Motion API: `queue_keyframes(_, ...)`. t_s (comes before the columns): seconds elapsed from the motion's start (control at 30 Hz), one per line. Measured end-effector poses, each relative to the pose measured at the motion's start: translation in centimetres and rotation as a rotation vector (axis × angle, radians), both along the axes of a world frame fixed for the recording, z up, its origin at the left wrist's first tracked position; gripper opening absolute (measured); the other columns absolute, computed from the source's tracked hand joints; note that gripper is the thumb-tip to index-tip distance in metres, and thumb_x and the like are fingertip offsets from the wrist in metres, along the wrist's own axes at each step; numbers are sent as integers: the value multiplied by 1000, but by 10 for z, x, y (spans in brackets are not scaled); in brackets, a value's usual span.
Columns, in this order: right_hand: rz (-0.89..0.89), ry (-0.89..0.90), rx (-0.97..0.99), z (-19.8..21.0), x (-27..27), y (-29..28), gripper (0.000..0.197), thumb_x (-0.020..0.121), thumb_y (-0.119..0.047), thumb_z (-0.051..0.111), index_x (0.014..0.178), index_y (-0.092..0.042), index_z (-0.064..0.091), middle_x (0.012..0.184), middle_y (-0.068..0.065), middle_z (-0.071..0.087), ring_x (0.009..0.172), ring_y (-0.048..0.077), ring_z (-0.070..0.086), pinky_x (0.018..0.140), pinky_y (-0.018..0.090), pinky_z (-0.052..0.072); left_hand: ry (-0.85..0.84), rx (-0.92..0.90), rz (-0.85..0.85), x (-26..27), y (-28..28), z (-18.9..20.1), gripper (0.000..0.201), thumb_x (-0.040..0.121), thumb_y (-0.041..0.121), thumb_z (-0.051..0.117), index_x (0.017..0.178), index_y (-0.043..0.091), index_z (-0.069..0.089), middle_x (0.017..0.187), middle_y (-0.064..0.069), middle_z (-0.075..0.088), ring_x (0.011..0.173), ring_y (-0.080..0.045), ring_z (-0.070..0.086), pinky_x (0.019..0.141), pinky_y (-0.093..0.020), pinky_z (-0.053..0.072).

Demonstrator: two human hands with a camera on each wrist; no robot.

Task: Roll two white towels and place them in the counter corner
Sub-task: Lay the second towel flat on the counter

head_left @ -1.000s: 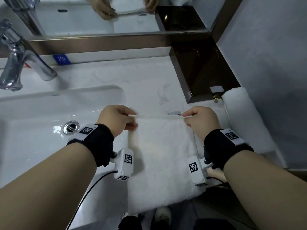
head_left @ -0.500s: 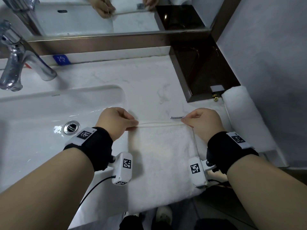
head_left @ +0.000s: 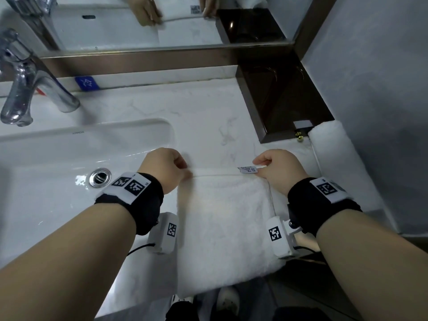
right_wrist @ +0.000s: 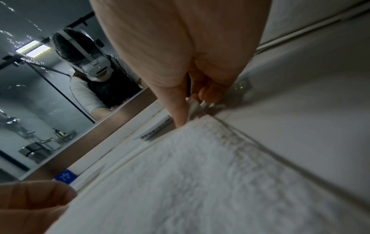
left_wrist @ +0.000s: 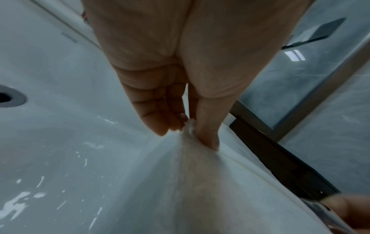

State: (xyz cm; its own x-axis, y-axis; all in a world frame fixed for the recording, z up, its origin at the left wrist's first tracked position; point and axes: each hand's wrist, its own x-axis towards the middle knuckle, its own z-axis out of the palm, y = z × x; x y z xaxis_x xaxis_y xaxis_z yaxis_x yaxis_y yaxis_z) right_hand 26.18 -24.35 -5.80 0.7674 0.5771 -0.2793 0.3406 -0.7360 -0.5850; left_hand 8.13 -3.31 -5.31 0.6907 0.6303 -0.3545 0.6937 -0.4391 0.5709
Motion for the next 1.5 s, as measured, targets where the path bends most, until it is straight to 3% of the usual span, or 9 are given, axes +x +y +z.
queue_keyframes(0.17, 47, 17, -22, 6, 2, -3, 12, 80, -19, 75, 92, -20, 72, 89, -6, 67, 85, 10, 60, 71, 21, 43, -30, -137, -7, -5, 6, -5, 10, 80, 27, 77, 80, 24, 67, 75, 3, 67, 66, -18, 68, 58, -25, 47)
queue_keyframes(0.27, 112, 6, -90, 12, 4, 1, 10, 81, -15, 74, 89, -18, 70, 92, -3, 67, 87, 14, 61, 73, 22, 46, -64, -159, -42, -7, 7, -7, 9, 82, 22, 75, 81, 24, 66, 75, 1, 68, 58, -11, 70, 59, -24, 48)
queue_keyframes(0.4, 199, -24, -149, 19, 6, 6, 12, 78, -16, 76, 81, -20, 65, 86, -4, 63, 84, 16, 60, 74, 25, 48, -91, -91, -123, -9, 10, -8, 13, 82, 20, 75, 80, 28, 65, 84, 7, 66, 74, -12, 65, 62, -20, 44)
queue_keyframes(0.57, 270, -11, -108, 19, 6, 3, 18, 77, -13, 76, 84, -24, 63, 90, -4, 64, 85, 13, 58, 76, 25, 50, -124, -70, -206, -12, 14, -8, 19, 81, 16, 78, 87, 32, 69, 86, 15, 64, 79, 2, 59, 69, -9, 40)
queue_keyframes(0.7, 298, -55, -70, 16, 4, -3, 19, 78, -11, 74, 87, -27, 68, 89, -7, 63, 81, 7, 56, 73, 20, 48, -216, -92, -225, -16, 14, -8, 26, 79, 6, 80, 85, 30, 71, 93, 10, 69, 90, -6, 65, 83, -22, 50)
queue_keyframes(0.97, 332, -139, 8, 17, -4, -11, 21, 74, 3, 70, 78, -18, 69, 87, -2, 62, 79, 13, 57, 73, 23, 47, -316, 254, -584, -15, 12, -1, 15, 79, 3, 78, 71, 14, 71, 74, 7, 57, 71, -16, 54, 65, -28, 46)
queue_keyframes(1.13, 379, -195, 40, 16, -7, -15, 25, 70, 10, 68, 73, -14, 68, 79, -9, 58, 75, 5, 51, 70, 3, 35, -331, 485, -809, -15, 6, 6, 26, 73, -8, 74, 59, 10, 62, 64, 0, 50, 63, -25, 48, 52, -38, 46)
queue_keyframes(1.37, 517, -354, 108, 15, -18, -25, 24, 66, 18, 67, 71, -5, 70, 76, 6, 64, 82, 24, 57, 75, 14, 36, -149, 695, -934, -30, -2, 6, 34, 61, -10, 67, 76, 20, 69, 72, 8, 54, 77, -22, 55, 66, -36, 46)
queue_keyframes(1.5, 564, -388, 138, 20, -23, -30, 22, 66, 21, 68, 71, 0, 71, 73, 10, 65, 77, 29, 60, 72, 28, 47, -134, 651, -909, -40, -4, 11, 39, 62, -4, 65, 88, 23, 74, 74, 9, 59, 80, -22, 58, 69, -37, 49)
